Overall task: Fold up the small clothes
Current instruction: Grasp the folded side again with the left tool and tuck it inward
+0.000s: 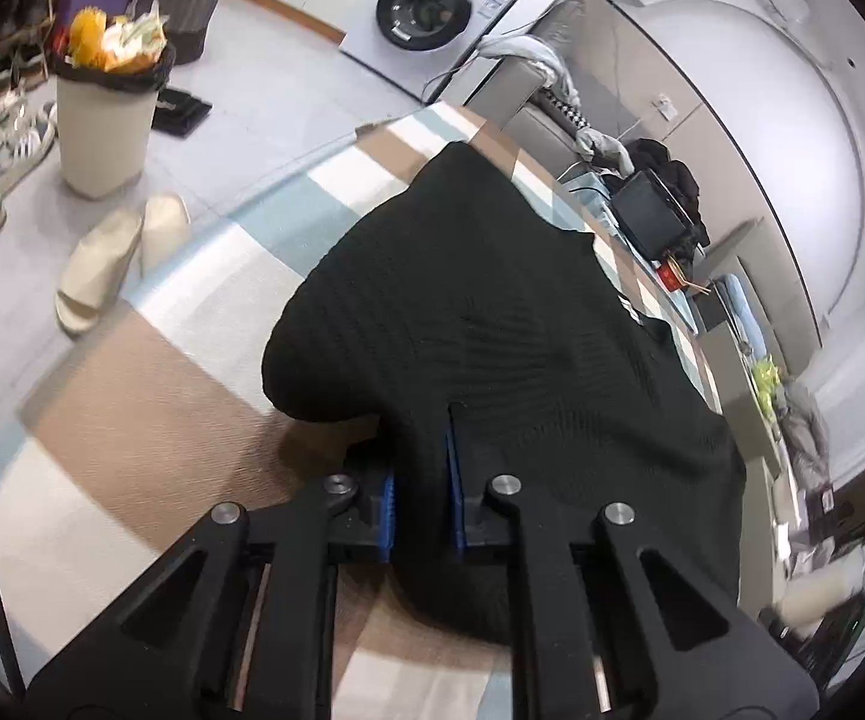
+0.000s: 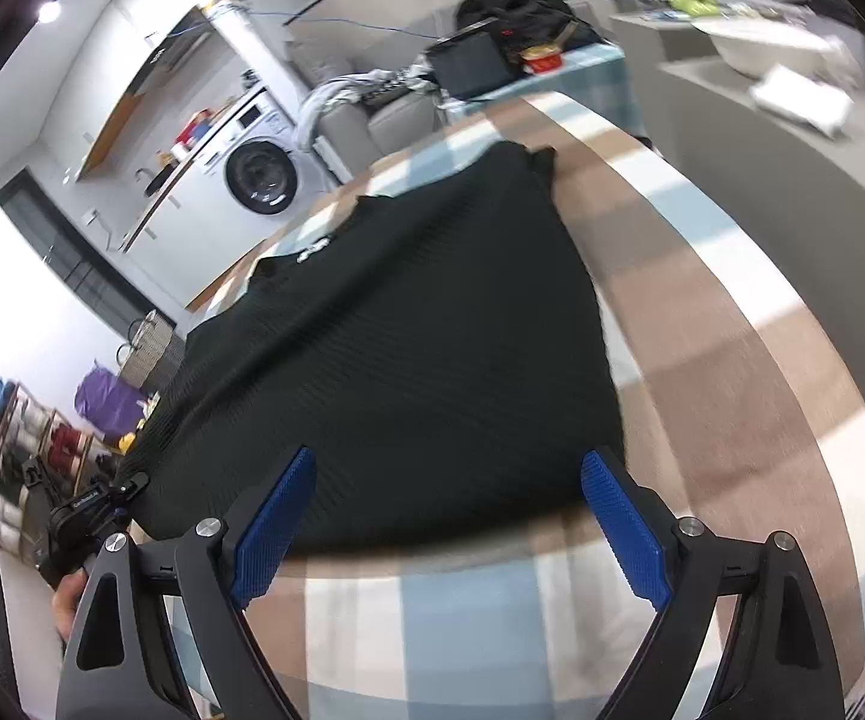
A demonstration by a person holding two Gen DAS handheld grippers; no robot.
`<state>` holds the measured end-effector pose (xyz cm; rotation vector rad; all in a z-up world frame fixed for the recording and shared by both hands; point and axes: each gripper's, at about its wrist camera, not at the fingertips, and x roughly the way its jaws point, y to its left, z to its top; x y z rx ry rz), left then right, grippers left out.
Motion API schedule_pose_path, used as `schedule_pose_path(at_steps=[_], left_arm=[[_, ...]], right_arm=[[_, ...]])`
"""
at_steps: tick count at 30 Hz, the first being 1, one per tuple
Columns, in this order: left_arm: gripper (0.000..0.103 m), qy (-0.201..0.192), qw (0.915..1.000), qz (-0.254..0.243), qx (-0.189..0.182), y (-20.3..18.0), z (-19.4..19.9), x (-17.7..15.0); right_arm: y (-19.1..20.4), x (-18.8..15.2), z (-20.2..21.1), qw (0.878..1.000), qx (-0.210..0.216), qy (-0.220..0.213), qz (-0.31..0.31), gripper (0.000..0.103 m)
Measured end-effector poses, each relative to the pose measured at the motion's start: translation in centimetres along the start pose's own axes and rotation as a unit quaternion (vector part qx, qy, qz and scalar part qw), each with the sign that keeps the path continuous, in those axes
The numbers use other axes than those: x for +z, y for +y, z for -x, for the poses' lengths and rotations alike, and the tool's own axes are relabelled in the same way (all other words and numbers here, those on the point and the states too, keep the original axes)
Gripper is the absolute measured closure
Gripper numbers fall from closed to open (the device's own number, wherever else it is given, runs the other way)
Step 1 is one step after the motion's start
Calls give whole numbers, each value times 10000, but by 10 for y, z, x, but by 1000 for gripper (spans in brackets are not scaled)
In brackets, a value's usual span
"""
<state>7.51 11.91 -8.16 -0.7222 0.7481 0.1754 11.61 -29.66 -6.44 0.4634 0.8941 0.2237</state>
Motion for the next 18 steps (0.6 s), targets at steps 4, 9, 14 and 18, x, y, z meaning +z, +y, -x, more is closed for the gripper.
schedule_pose_path(at_steps=[4, 9, 14, 18], left_arm=[[93, -258, 9994, -190, 147, -1, 21, 4], [94, -818, 9941, -697, 151, -35, 41, 26], [94, -1057, 9754, -1897, -374, -128, 46, 30], [94, -497, 9474, -2928, -1190, -219, 22, -10]], right_arm=[[17, 5, -14, 9995, 207, 81, 231, 12], [25, 3, -26, 9986, 371, 199, 309, 12], [16, 7, -19, 9991, 343, 92, 216, 12], [5, 11, -5, 9997, 212, -58, 84, 12]])
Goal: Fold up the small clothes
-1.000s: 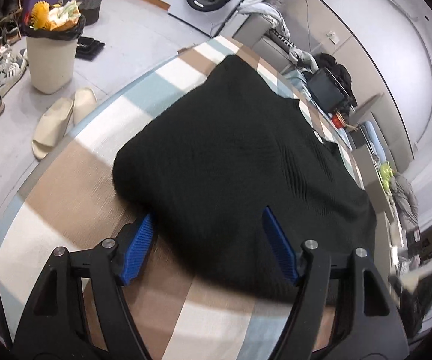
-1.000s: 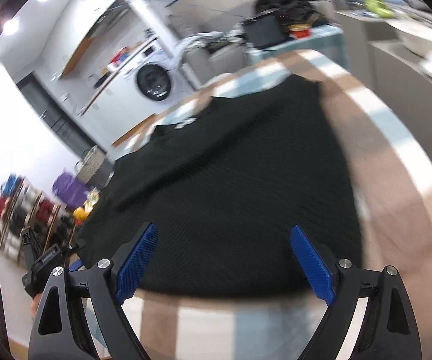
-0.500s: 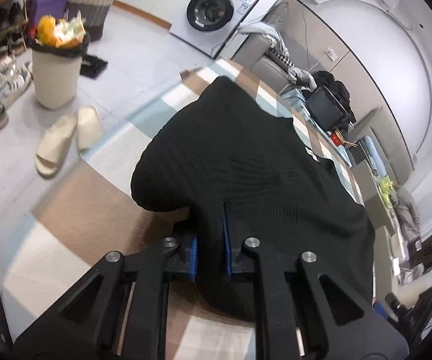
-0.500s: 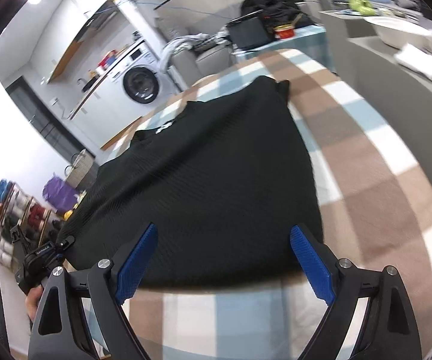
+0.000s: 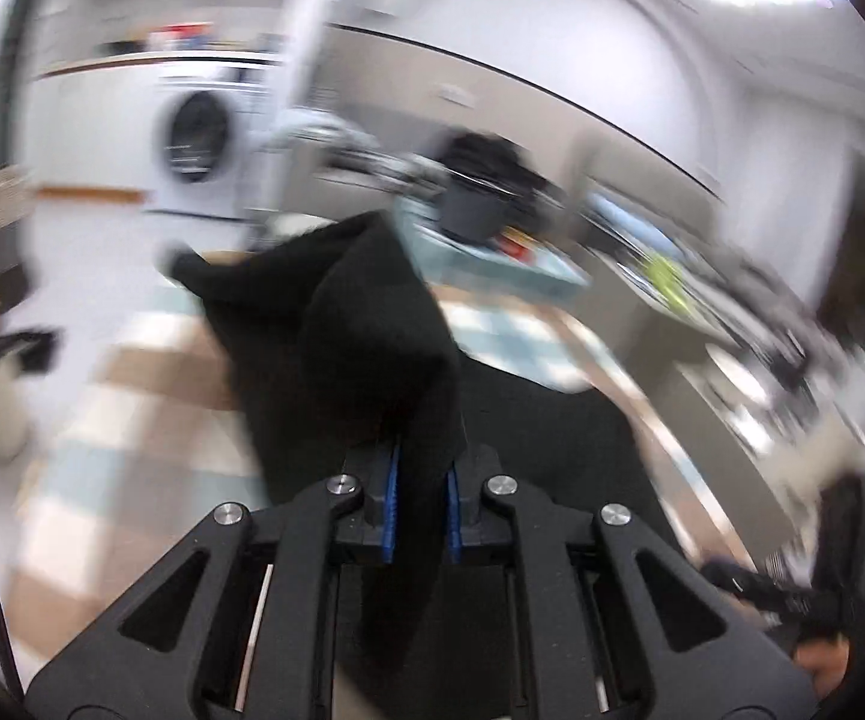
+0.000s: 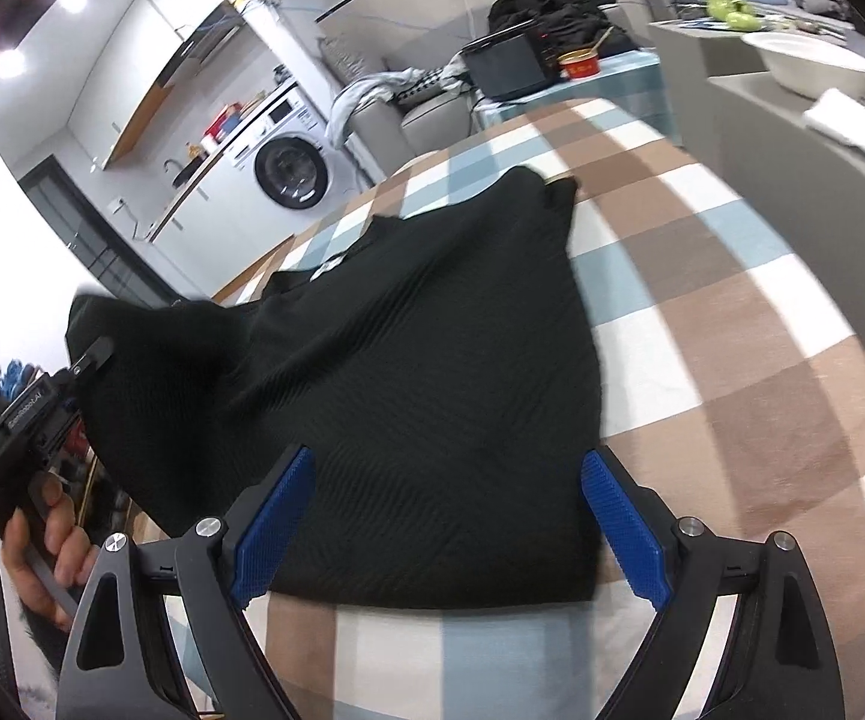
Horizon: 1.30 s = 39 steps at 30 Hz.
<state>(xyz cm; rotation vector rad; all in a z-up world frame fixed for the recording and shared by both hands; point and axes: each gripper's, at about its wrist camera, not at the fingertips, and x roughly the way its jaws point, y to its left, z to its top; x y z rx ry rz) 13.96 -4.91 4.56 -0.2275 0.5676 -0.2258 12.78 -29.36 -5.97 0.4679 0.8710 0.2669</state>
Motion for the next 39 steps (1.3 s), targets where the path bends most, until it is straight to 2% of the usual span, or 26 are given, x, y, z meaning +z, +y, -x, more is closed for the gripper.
schedule_pose_path(at_steps=[1, 2, 3, 4, 5, 7, 9, 11, 13, 16, 17, 18, 20, 23, 25, 27, 29, 32, 34, 36, 37, 39], left_arm=[[94, 210, 9993, -166, -251, -17, -12, -4], [93, 577, 9955, -415, -634, -37, -29, -13], [92, 800, 9917, -539, -848, -48, -39, -21], [84, 1241, 9830, -691, -1161, -60, -56, -33], [82, 1673, 9729, -723, -1425, -66, -70, -45], [79, 2005, 9648, -565, -1605, -64, -79, -58], [73, 2022, 9652, -449, -1597, -53, -76, -61], [45, 1828, 9718, -338, -1451, -38, -62, -58], [37, 1584, 9783, -189, -1324, -22, -48, -54], [37, 1355, 9857, 12, -1003, 5, -28, -51], [37, 1280, 9882, 64, -833, 16, -23, -52], [37, 1252, 9897, 119, -683, 23, -21, -55], [37, 1332, 9892, 275, -555, 40, -22, -56], [37, 1352, 9889, 373, -493, 53, -22, -63], [37, 1362, 9888, 373, -488, 53, -25, -68], [37, 1376, 9885, 382, -497, 58, -26, -70], [37, 1374, 9884, 379, -528, 55, -30, -73], [37, 1312, 9893, 366, -518, 53, -33, -71], [37, 1352, 9884, 393, -566, 53, -34, -71], [37, 1450, 9870, 371, -588, 52, -40, -75], [37, 1494, 9863, 357, -594, 51, -41, -77], [37, 1632, 9844, 258, -602, 46, -46, -83]], right_arm=[[-4, 1, 5, 10000, -47, -53, -42, 12], [-6, 0, 8, 9999, -78, -80, -63, 11], [-10, 0, 12, 9998, -149, -111, -100, 11], [-13, 1, 15, 9996, -209, -125, -131, 11], [-18, 1, 18, 9994, -277, -132, -180, 11], [-27, 2, 21, 9988, -385, -123, -292, 11], [-29, 3, 24, 9985, -417, -130, -317, 11], [-26, 6, 25, 9990, -354, -150, -248, 11], [-18, 9, 21, 9997, -177, -106, -162, 11], [0, 14, 9, 9998, 166, 45, 42, 17], [7, 15, 4, 9994, 307, 126, 113, 24], [13, 17, -4, 9986, 454, 224, 175, 27], [23, 17, -16, 9965, 633, 456, 306, 28], [32, 12, -36, 9947, 527, 786, 413, 28], [35, 7, -45, 9939, 375, 905, 499, 40], [41, 5, -49, 9922, 187, 971, 761, 79], [47, 4, -43, 9905, 111, 913, 1027, 90], [54, 2, -19, 9885, 265, 856, 1215, 92], [53, -6, -18, 9844, 153, 1100, 1364, 91], [53, -13, -26, 9782, -215, 1380, 1538, 81], [49, -14, -27, 9775, -270, 1437, 1520, 78], [42, -5, -20, 9825, -32, 1302, 1332, 63]])
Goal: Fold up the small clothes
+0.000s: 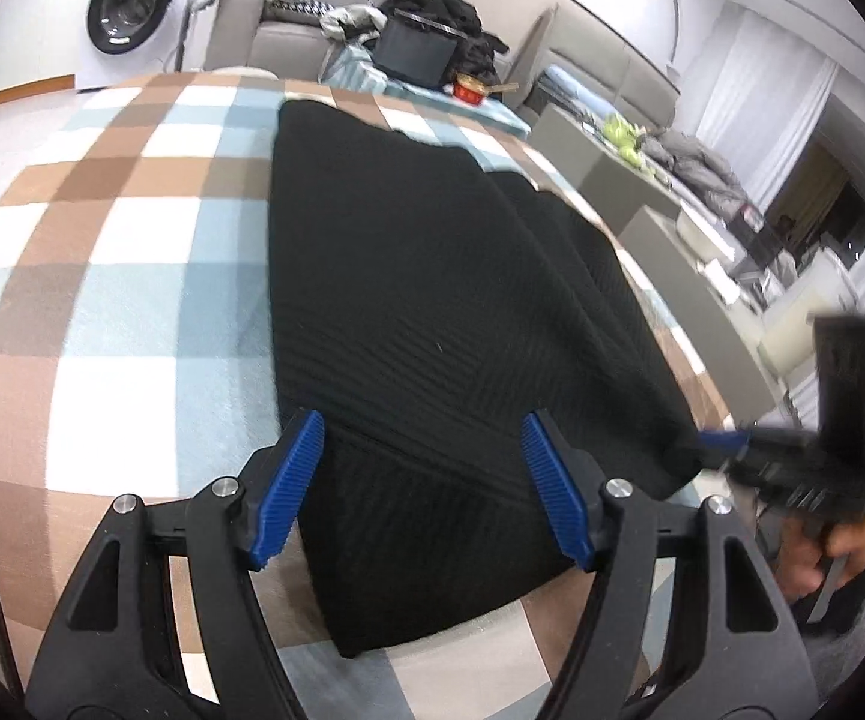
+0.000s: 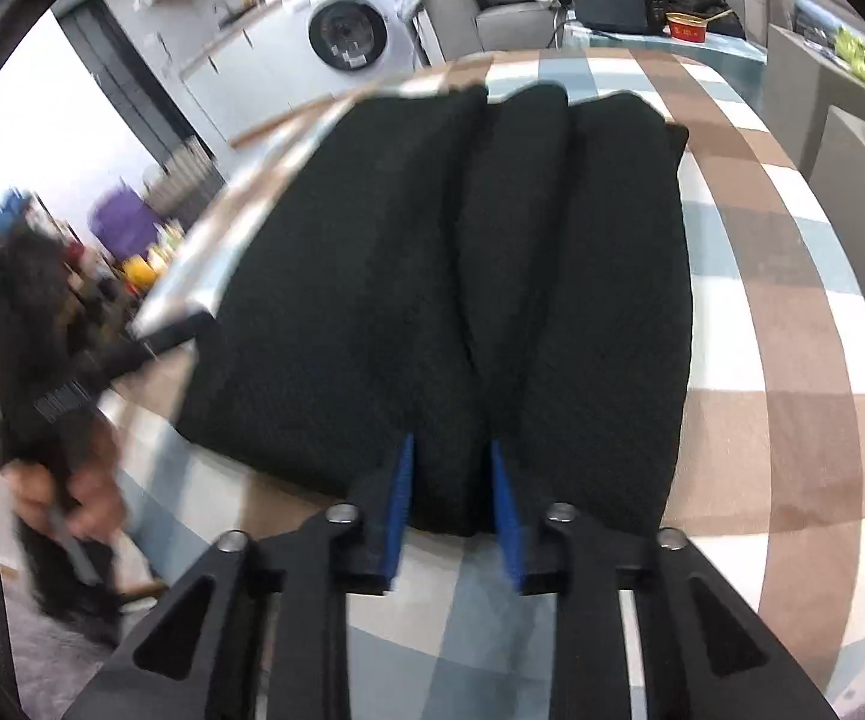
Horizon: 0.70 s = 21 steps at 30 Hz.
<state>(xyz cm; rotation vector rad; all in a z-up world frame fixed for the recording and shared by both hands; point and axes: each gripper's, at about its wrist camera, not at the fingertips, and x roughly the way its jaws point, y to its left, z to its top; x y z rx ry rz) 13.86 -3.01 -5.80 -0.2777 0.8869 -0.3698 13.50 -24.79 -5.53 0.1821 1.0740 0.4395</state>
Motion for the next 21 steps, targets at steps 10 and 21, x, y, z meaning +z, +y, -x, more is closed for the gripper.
schedule_pose_path(at_steps=[10, 21], left_arm=[[36, 212, 9980, -544, 261, -13, -12, -20], [36, -97, 9993, -126, 330, 4, 8, -6]], right_arm=[[-1, 90, -50, 9982, 459, -343, 148, 58], [16, 101, -38, 9947, -140, -693, 747, 94]])
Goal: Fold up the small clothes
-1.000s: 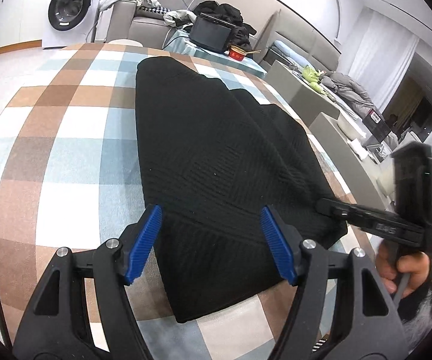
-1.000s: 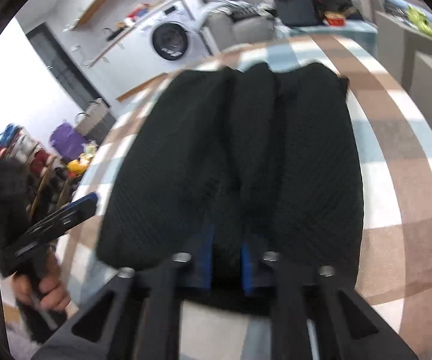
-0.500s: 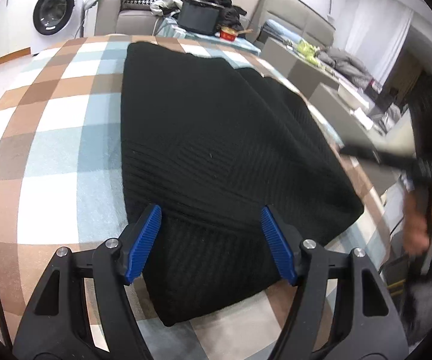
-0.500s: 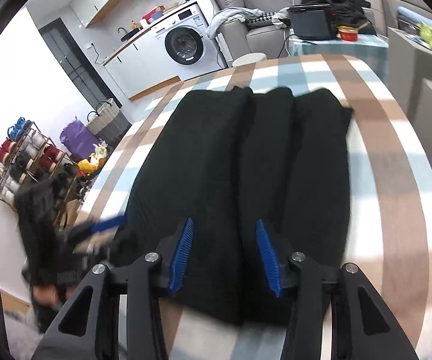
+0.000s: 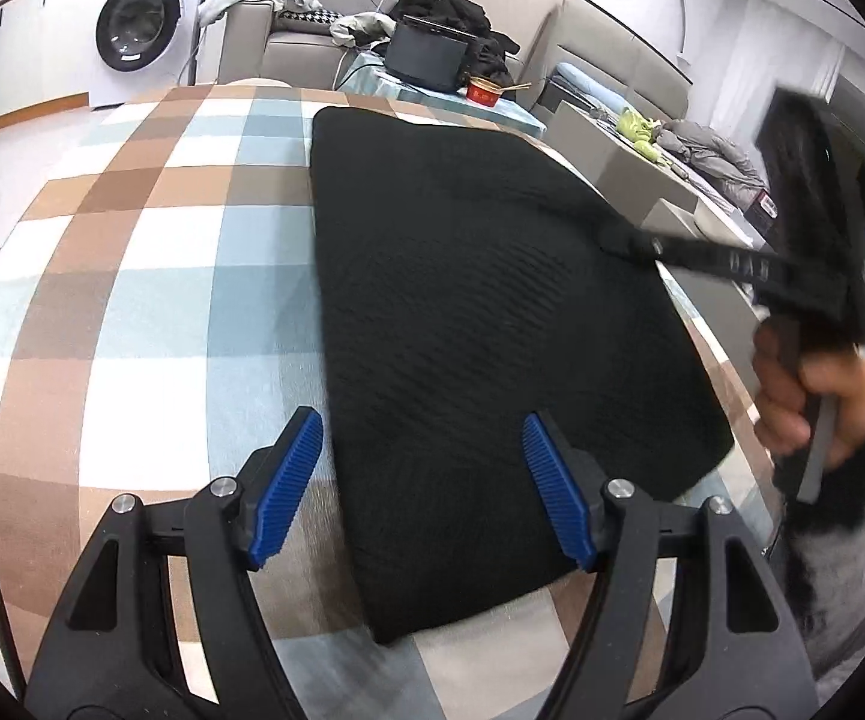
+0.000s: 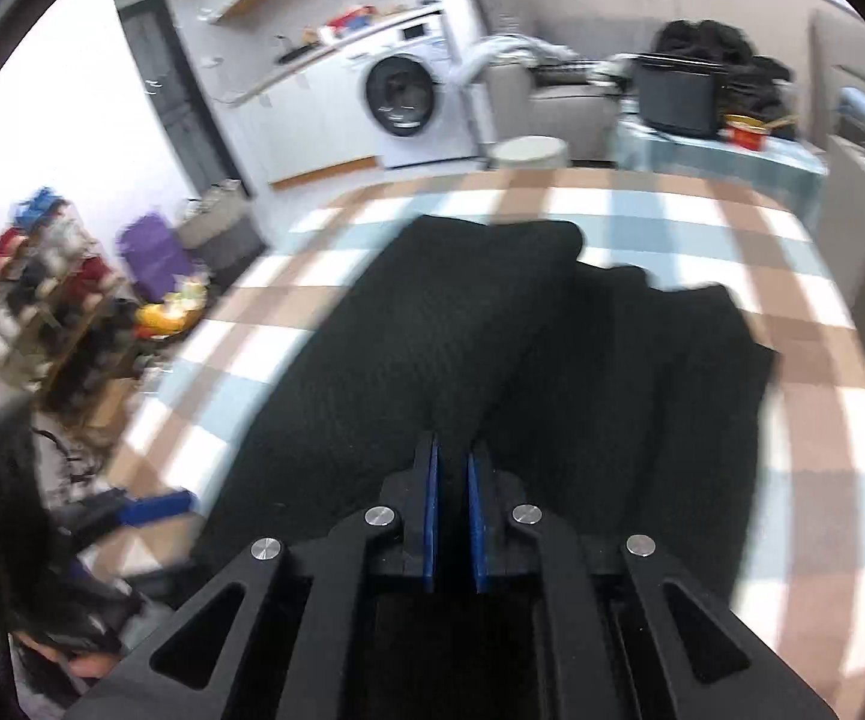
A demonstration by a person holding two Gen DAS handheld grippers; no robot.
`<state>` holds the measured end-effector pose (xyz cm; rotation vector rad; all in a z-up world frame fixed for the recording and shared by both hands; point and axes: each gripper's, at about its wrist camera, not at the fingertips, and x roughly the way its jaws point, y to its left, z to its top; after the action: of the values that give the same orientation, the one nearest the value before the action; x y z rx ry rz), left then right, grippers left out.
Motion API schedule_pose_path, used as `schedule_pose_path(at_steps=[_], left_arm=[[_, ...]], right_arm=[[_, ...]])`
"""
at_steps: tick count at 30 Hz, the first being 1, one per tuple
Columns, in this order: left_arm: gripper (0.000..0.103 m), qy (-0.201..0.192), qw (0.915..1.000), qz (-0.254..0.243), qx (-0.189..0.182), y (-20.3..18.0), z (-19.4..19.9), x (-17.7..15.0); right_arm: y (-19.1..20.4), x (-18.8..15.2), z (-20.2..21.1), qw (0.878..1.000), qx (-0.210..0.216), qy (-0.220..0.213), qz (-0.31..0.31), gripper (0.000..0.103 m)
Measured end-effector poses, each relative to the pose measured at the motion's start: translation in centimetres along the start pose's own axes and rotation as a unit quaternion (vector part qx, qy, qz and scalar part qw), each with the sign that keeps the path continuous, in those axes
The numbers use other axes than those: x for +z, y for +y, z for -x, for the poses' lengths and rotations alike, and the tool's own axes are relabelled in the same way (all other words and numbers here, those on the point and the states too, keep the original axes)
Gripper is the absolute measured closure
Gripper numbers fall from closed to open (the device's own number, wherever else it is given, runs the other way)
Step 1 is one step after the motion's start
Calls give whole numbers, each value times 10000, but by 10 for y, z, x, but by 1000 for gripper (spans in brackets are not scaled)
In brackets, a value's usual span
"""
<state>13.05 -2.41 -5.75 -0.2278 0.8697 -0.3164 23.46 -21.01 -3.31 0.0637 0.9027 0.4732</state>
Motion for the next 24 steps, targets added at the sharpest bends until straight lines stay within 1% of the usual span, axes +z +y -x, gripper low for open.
schedule_pose_path(at_steps=[1, 2, 4, 5, 6, 7, 8, 9, 12, 13, 15, 16, 17, 23, 24], left_arm=[[36, 49, 10000, -62, 45, -1, -5, 0], [36, 134, 9997, -130, 140, -3, -11, -1], [36, 304, 9989, -248, 259, -5, -20, -5], [36, 355, 9985, -295, 281, -6, -23, -6], [36, 399, 9982, -338, 309, -6, -25, -9], [36, 400, 9981, -349, 314, -6, -25, -11], [36, 378, 9982, -338, 306, -6, -25, -12], [36, 378, 9985, -294, 281, -5, -25, -12], [36, 368, 9987, -239, 250, -3, -26, -13], [36, 366, 9987, -248, 250, -3, -27, -13], [36, 360, 9987, -256, 251, -2, -28, -12], [36, 363, 9987, -261, 247, -3, -27, -12], [36, 367, 9987, -261, 240, -3, -27, -11], [36, 372, 9988, -237, 218, -1, -29, -8], [36, 366, 9988, -243, 221, -1, -29, -8]], right_arm=[[-4, -2, -5, 9999, -104, 122, -27, 92], [-13, -4, -18, 9990, -156, 393, -163, 89], [-25, -7, -25, 9974, -12, 597, -409, 86], [-29, -7, -22, 9972, 83, 572, -475, 74], [-33, -7, -16, 9976, 78, 450, -516, 58], [-36, -7, -12, 9978, 73, 352, -548, 52], [-43, -8, -7, 9974, 174, 219, -659, 51], [-50, -7, -7, 9963, 339, 237, -752, 51], [-66, -4, -16, 9933, 478, 346, -994, 51], [-74, -3, -22, 9910, 640, 393, -1111, 51], [-77, 3, -34, 9866, 834, 462, -1327, 50], [-81, 6, -39, 9841, 992, 438, -1409, 50], [-80, 7, -40, 9828, 1058, 434, -1448, 50], [-68, 21, -53, 9854, 1055, 425, -1264, 50], [-65, 22, -53, 9865, 1056, 407, -1184, 51]])
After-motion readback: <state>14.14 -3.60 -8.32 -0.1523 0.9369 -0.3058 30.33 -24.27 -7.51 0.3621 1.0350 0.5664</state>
